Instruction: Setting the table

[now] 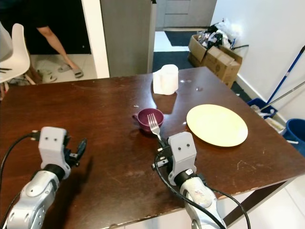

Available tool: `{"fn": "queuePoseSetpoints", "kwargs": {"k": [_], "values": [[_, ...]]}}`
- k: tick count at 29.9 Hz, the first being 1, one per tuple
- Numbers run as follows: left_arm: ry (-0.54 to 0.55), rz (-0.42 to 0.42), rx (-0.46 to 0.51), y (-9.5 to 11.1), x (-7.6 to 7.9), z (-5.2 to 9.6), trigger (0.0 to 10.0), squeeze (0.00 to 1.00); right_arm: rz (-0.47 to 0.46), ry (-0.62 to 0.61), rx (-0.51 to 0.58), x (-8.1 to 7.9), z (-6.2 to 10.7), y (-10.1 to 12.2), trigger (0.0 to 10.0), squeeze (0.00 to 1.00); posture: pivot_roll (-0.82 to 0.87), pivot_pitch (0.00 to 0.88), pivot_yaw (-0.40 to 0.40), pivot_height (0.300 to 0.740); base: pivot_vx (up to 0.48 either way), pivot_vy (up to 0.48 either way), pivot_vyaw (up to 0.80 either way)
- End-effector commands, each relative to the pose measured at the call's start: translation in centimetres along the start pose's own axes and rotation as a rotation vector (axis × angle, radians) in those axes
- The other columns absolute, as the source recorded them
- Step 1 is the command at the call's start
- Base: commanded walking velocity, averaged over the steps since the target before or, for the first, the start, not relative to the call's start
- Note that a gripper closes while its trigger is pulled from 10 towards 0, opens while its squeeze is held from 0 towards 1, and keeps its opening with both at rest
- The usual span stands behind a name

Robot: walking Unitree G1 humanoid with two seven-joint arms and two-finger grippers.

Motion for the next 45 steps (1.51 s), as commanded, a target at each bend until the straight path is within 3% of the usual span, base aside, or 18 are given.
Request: {"fn": "queuePoseSetpoints", "kwargs": {"k": [1, 9, 18, 45], "values": [[-0.004, 0.054, 0.026, 0.3, 0.2, 0.1, 10.0, 0.00, -0.004, 0.019, -0.006, -0.2, -0.1, -0.2, 10.0, 0.00, -0.16, 0.000, 0.041, 0.740, 0.000, 0.000, 0.00], [-0.014, 0.035, 0.058, 0.5, 0.8, 0.1, 10.0, 0.00, 0.006, 0.015, 0.020, 0.3, -1.2, 0.2, 10.0, 0.00, -0.16, 0.000, 0.052, 0.740, 0.000, 0.000, 0.00], [-0.030, -0.031, 0.082, 1.3, 1.0, -0.9, 10.0, 0.00, -0.003, 0.003, 0.028, 0.2, -1.4, 0.2, 10.0, 0.00, -0.16, 0.000, 0.062, 0.740, 0.000, 0.000, 0.00], [-0.027, -0.045, 0.084, 1.5, 0.8, -0.7, 10.0, 0.00, -0.015, -0.022, 0.029, 0.4, -1.8, -0.2, 10.0, 0.00, -0.14, 0.000, 0.078, 0.740, 0.000, 0.000, 0.00]]}}
Point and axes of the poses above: a point about 5 cm out from each wrist's last joint towards the gripper, its own z axis pointing back from the gripper into the wrist, its own y axis along the axis of the wrist's last joint, x = y × z, the point moved 1 cm from there along -z, pointing out of the wrist towards the gripper, and after that the axes turned 8 degrees about z, right-handed, at the moved point
